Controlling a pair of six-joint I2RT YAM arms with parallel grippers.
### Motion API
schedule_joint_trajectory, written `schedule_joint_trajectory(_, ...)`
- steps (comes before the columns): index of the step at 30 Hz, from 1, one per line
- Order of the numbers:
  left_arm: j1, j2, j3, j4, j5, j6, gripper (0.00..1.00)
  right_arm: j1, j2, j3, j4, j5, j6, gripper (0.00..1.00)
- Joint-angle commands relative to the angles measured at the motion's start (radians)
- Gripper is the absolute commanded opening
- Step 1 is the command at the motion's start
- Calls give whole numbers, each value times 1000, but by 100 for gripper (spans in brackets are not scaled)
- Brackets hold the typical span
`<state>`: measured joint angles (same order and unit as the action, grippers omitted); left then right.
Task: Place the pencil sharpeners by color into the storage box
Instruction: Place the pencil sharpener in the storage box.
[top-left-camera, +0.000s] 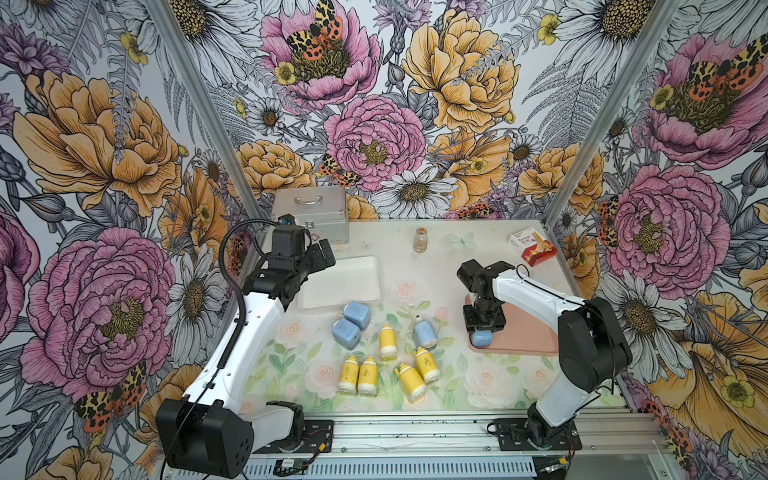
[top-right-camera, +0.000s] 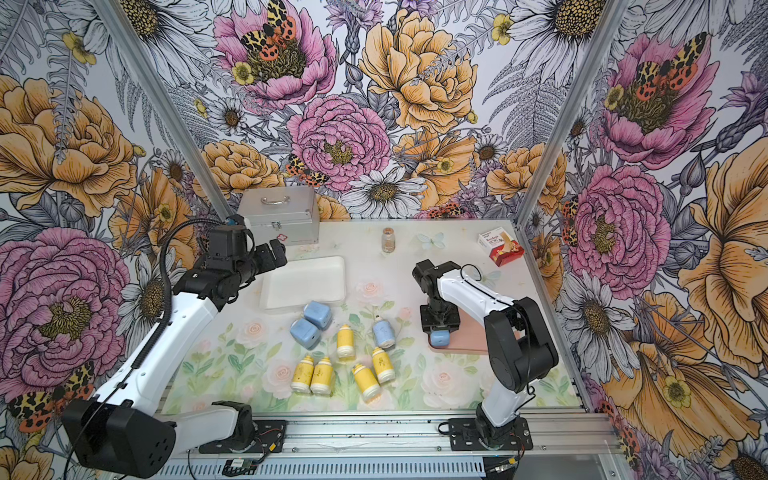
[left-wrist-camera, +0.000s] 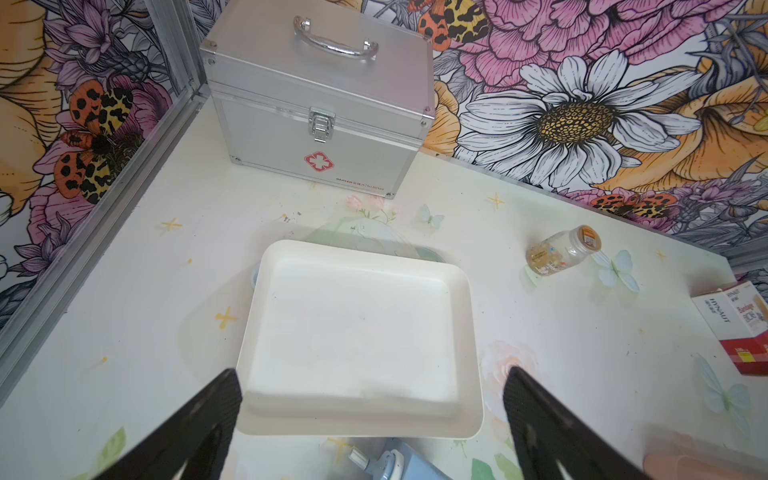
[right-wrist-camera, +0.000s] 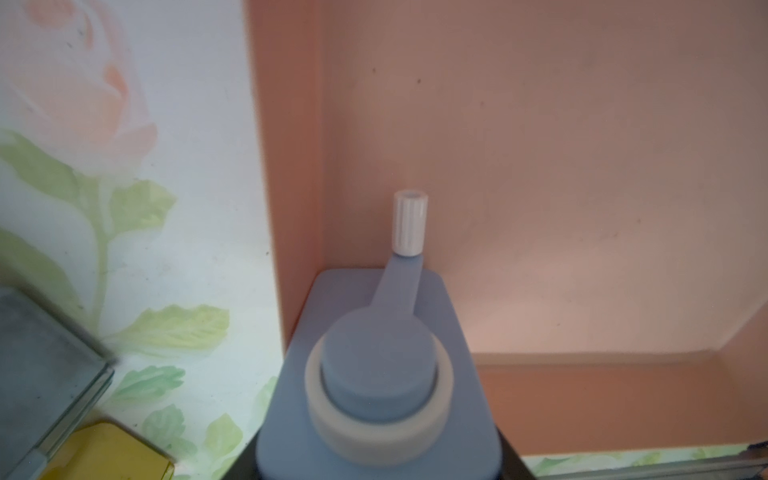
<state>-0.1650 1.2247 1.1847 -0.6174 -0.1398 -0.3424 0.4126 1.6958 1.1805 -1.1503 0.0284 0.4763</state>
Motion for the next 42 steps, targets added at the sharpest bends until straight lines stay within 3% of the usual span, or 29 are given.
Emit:
schedule_joint_trajectory(1, -1, -1, -5, -3, 19, -4, 99, -9, 13, -11, 24, 4, 25, 30)
schedule_joint_trajectory(7, -1, 1, -5, -2, 19, -5, 99, -15, 15, -29, 34, 7, 28, 34)
schedule_joint_trajectory(28, -1, 2, -4, -2, 19, -5, 99, -17, 0, -34, 38, 11, 33, 65)
schedule_joint_trajectory(42, -2, 10, -5, -3, 20, -6, 99, -17, -82, -19, 14, -8, 35, 66)
